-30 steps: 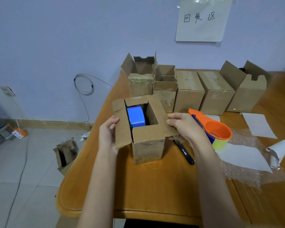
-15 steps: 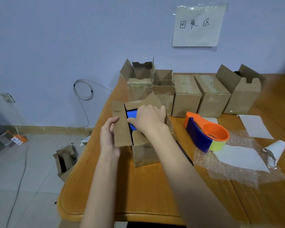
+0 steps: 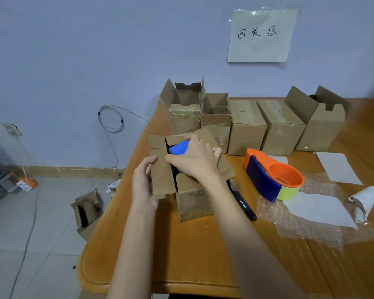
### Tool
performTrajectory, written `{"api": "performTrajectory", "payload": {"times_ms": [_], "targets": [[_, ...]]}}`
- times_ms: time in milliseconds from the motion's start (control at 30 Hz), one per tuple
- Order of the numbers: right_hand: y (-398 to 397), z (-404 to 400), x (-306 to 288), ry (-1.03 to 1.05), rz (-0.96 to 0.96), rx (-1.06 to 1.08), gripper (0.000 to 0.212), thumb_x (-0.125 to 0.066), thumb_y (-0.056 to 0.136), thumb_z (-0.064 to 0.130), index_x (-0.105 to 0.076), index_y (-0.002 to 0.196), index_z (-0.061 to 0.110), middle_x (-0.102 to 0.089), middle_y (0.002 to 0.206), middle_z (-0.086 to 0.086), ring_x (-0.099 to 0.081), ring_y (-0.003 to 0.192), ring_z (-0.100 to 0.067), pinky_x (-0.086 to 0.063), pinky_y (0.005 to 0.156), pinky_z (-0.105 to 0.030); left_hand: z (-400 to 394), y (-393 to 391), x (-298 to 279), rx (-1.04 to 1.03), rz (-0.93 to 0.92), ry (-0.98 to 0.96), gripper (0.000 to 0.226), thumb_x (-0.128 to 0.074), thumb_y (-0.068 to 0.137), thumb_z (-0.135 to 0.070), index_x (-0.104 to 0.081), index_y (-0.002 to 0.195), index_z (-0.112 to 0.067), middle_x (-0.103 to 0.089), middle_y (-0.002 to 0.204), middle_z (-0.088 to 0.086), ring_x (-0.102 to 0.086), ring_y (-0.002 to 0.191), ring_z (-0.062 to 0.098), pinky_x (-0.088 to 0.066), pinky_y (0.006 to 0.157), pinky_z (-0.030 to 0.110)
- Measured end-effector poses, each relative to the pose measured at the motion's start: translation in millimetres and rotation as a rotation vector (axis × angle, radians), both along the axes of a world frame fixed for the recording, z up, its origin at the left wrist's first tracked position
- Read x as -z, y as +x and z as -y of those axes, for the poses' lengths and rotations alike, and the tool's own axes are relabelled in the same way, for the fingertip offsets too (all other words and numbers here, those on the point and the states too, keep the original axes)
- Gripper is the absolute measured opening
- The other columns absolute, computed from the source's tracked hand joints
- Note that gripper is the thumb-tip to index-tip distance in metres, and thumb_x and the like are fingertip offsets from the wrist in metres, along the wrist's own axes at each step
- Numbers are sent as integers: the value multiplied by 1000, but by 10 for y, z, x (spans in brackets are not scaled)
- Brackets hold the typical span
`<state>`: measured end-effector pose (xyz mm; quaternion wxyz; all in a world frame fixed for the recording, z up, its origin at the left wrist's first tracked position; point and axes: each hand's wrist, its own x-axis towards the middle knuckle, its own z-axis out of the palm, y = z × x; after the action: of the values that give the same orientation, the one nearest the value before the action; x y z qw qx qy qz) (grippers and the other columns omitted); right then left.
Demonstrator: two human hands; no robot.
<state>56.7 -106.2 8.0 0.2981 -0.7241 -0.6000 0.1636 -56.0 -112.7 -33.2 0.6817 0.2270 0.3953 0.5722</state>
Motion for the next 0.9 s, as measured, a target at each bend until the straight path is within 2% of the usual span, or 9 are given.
{"api": "performTrajectory", "payload": {"times_ms": [167,267,333,400,500,600,767,833,900], "targets": [[132,50,-88,149,-289,-41,54,-78,72,27,-48,117,21,-51,98,10,-52,97,-14,-43,87,-30,-46,2,19,4,18,-3,13,-61,84,-20,-68,90,-11,-68,75,3,-64,60,19,-51,49,22],[193,84,-115,306,-366,4,47,-78,74,28,-52,112,19,-55,99,9,-54,92,-10,-49,70,-24,-122,-36,97,6,-12,-30,50,-74,65,-29,-69,111,-12,-68,99,4,-61,89,25,-52,63,29],[247,112,-157,417,-425,53,44,-76,77,36,-54,112,20,-60,99,10,-56,91,-7,-48,68,-17,-153,-84,109,-19,-27,-41,67,-79,59,-31,-65,122,-11,-67,111,7,-62,99,28,-53,71,34],[337,146,-213,520,-519,119,39,-72,80,42,-54,109,22,-63,97,11,-60,92,-8,-50,74,-23,-190,-142,99,-55,-54,-17,77,-83,56,-30,-61,127,-10,-66,117,10,-63,102,28,-53,74,35],[572,178,-250,566,-550,269,33,-60,85,51,-54,103,23,-66,97,7,-59,96,-16,-48,85,-37,-263,-258,55,-182,-204,52,55,-80,71,-25,-60,119,-7,-65,110,11,-64,91,21,-52,72,33],[892,215,-227,467,-556,342,28,-51,92,47,-54,95,19,-66,94,1,-55,94,-19,-39,77,-34,-321,-371,25,-261,-271,65,30,-73,83,-21,-58,109,-16,-66,97,4,-65,83,15,-54,76,31],[1272,209,98,34,-275,332,42,-49,94,42,-66,101,4,-59,108,-18,-56,99,-35,-40,79,-37,-419,-469,53,-253,-296,32,37,-73,84,-25,-57,114,-11,-66,97,7,-65,85,17,-54,74,30],[1245,220,208,-119,-205,258,41,-50,96,39,-63,81,3,-59,87,-15,-55,80,-30,-41,68,-36,-451,-491,54,-252,-296,19,41,-73,83,-27,-58,116,-8,-67,99,8,-65,83,16,-53,69,27],[1162,240,295,-216,-147,177,46,-50,97,38,-45,61,9,-45,64,-6,-41,58,-19,-28,53,-31,-477,-498,45,-235,-285,20,47,-74,83,-29,-59,121,-6,-67,102,9,-65,83,15,-52,66,26]]}}
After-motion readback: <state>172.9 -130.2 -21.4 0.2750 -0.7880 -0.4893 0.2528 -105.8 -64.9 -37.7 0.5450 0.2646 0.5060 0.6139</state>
